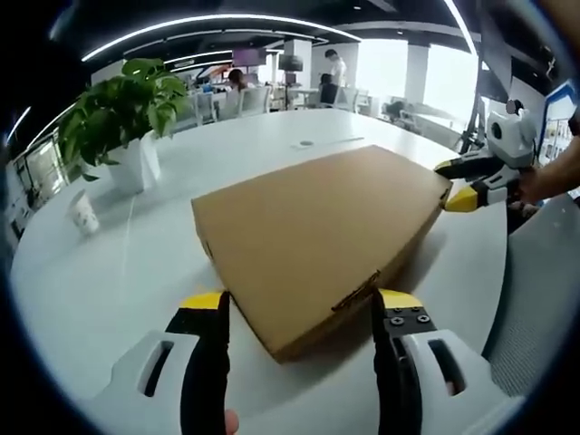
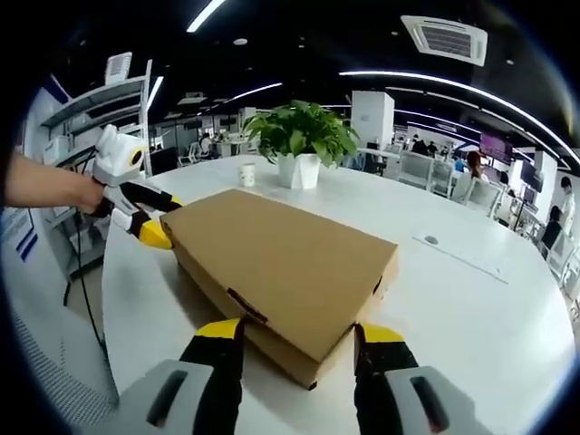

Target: Operate the shoe box by opening the lid, removing the specified soft item, and placing it in the target area until the item is outside and the box remains undamaged.

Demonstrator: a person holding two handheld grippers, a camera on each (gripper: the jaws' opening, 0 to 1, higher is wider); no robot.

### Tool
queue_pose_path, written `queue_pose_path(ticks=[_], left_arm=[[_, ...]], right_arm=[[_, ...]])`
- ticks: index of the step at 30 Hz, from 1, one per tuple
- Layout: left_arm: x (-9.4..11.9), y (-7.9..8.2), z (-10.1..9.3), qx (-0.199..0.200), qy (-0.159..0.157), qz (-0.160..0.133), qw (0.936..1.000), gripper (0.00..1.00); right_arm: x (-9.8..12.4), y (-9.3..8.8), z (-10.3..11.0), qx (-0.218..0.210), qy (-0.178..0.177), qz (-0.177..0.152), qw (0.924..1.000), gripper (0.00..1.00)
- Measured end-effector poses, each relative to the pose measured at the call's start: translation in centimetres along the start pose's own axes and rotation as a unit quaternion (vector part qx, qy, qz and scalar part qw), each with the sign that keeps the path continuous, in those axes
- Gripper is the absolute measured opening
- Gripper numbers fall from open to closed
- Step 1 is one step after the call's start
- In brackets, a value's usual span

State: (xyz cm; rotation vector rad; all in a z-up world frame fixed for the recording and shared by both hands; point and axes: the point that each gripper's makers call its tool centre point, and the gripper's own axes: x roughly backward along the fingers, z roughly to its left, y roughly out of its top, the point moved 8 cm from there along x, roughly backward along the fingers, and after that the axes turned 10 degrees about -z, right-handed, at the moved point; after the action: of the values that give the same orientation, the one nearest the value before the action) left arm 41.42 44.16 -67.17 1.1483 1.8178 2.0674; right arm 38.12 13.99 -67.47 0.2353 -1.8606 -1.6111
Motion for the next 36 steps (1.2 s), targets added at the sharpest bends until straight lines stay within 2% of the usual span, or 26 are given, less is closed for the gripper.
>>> queue_pose_path(ticks=[11, 36], left_arm=[[-0.03, -0.17, -0.4, 0.0, 0.009, -0.006, 0.9999, 0.64], [0.16, 0.21, -0.5, 0.001, 0.014, -0.001, 0.9999, 0.63]], right_arm=[[-0.1, -0.52, -0.03, 0.004, 0.003, 0.002, 1.0, 0.45], [0.01, -0.24, 0.11, -0.007, 0.001, 0.006, 1.0, 0.43]])
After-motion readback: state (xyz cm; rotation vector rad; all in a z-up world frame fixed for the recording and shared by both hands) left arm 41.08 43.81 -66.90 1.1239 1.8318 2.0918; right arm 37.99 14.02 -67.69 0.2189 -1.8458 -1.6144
